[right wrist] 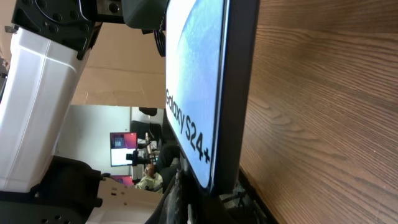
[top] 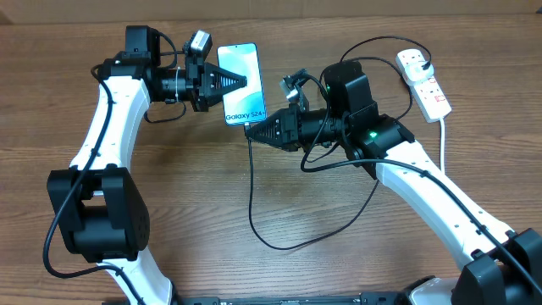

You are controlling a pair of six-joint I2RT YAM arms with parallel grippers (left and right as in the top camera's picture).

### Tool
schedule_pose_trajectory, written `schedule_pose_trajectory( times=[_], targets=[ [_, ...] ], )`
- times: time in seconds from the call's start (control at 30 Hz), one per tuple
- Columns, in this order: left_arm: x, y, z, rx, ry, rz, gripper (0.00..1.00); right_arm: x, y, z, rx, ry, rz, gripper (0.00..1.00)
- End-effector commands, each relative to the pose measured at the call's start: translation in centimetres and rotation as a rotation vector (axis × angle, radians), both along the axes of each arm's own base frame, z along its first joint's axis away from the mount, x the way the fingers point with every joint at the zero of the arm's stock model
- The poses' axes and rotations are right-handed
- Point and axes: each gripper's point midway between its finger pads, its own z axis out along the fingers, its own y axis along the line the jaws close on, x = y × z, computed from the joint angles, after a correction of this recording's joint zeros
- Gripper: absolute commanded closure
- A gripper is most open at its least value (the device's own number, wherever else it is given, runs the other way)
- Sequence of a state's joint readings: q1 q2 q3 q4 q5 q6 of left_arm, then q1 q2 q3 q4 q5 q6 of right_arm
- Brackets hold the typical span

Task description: Plug charger to phone and switch on socket

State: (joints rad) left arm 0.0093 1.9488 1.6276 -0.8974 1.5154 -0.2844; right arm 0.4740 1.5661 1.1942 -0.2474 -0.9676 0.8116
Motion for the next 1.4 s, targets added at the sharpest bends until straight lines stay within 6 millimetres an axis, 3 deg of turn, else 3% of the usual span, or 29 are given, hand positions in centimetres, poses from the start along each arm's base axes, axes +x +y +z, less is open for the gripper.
schedule_pose_trajectory(
  times=[0.0, 1.37],
  targets=[
    [-0.5, 0.1, 1.5, -0.061, -0.04, -0.021, 0.96, 1.4, -0.3, 0.0, -0.023, -0.041, -0.061, 0.96],
    [-1.2, -1.4, 1.5, -0.063, -0.064, -0.061, 0.96, 3.3, -1.1, 0.7, -0.021, -0.194, -0.092, 0.96]
  ],
)
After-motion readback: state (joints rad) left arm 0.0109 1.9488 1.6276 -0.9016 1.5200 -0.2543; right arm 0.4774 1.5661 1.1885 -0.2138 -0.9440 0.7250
